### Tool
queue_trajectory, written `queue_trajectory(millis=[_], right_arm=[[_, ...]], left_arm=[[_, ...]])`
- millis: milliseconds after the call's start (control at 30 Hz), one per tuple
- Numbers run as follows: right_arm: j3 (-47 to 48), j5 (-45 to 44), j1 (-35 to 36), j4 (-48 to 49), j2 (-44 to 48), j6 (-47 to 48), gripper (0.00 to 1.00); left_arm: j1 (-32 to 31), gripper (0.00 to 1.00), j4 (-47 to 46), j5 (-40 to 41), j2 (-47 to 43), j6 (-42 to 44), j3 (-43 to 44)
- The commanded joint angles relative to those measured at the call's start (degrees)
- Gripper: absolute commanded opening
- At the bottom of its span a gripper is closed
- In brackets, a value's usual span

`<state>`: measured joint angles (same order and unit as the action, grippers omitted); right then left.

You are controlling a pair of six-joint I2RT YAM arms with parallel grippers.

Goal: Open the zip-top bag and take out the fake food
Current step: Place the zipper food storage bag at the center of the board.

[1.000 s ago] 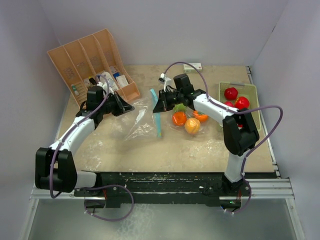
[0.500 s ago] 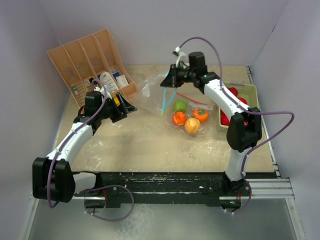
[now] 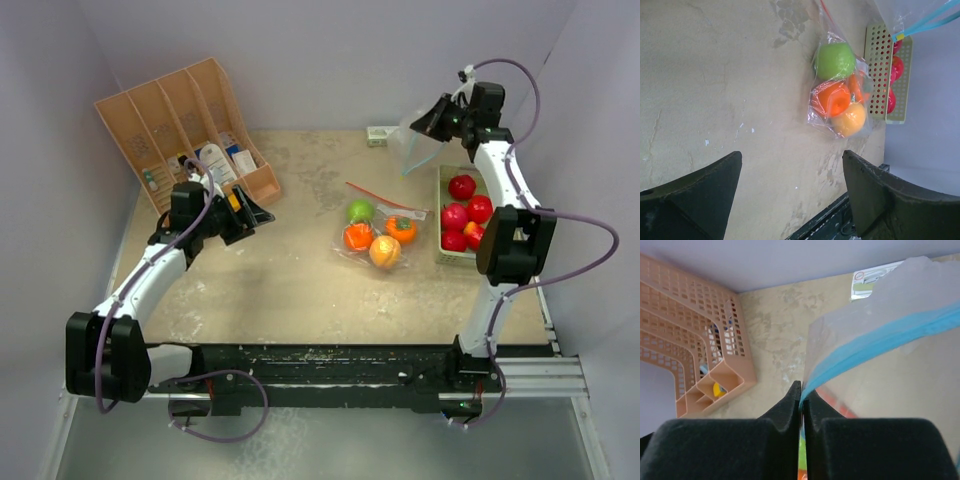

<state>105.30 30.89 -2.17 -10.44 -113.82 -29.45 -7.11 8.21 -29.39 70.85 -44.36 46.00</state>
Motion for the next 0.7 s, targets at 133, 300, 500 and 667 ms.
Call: queue_trajectory(millis=[133, 300, 500, 667], right_arm=[[6.3, -0.3, 1.2, -3.7, -2.7, 1.0, 0.37], [6.3, -6.5, 1.2, -9.8, 0.6, 7.2, 0.71], [-5.7, -14.0, 3.8, -14.1, 12.0, 13.2, 0.75], [-22.0, -15.3, 8.0, -11.3, 21.4, 12.4, 0.76]], left_arm=[[0.4, 0.84, -3.1, -1.2, 1.1, -0.9, 0.9], [0.4, 0.85, -2.2, -0.2, -0.3, -1.4, -0.4], [0.4, 0.86, -3.0, 0.2, -2.1, -3.3, -3.6], [-0.4, 0.86, -5.2, -0.3, -2.2, -5.2, -6.2]])
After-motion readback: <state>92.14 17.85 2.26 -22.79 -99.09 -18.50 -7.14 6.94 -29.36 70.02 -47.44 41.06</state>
